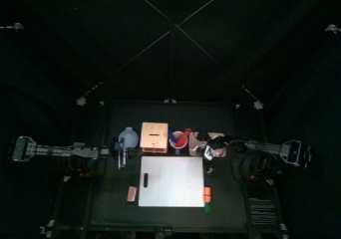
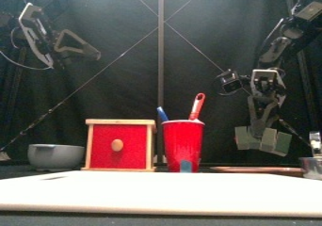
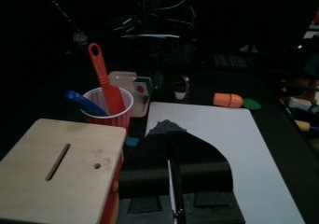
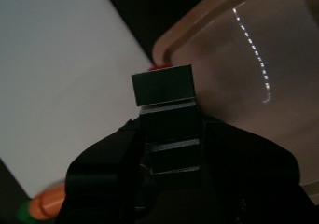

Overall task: Place sushi on board then cut the sushi with the knife then place the pieces on the plate
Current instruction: Place the sushi on the board

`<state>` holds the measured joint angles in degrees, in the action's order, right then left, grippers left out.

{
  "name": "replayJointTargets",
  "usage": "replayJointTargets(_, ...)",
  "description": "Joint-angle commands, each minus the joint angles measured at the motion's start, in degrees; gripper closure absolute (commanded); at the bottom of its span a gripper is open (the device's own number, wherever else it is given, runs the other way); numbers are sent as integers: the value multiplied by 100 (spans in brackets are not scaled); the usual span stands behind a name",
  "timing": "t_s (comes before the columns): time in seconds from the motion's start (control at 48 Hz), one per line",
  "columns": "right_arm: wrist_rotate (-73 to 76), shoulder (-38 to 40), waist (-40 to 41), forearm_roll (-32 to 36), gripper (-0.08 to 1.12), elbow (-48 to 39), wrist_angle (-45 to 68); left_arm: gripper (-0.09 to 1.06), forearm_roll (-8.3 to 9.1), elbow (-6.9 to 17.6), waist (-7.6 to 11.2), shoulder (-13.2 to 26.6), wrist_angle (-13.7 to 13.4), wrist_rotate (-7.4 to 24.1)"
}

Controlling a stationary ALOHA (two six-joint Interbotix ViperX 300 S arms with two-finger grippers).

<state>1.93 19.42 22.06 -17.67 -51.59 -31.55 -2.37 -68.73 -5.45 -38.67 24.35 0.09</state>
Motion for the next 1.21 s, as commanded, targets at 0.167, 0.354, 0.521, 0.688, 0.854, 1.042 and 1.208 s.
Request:
replayJointTargets(0.167,1775,211,-905,343,42,290,466,99,-9,9,-53,9,18,9)
replayJointTargets(0.354,3067,9,-1582,703,42,272,984,99,0,-62,-53,9,18,0)
replayJointTargets(0.521,4280,-308,-2030,1107,42,343,1415,99,-9,-149,-79,9,0,18)
replayJointTargets(0.688,5449,-773,-2312,1591,42,686,1564,99,-9,-167,-105,0,0,26)
replayJointTargets(0.854,6416,-1257,-2470,1978,42,1213,1450,99,-9,-167,-132,9,-9,18)
replayJointTargets(1.042,7497,-1758,-2646,2329,42,1854,879,99,-9,-185,-132,9,-62,18)
replayJointTargets(1.208,8561,-2030,-2883,2628,42,2312,255,99,0,-185,-132,9,-62,26)
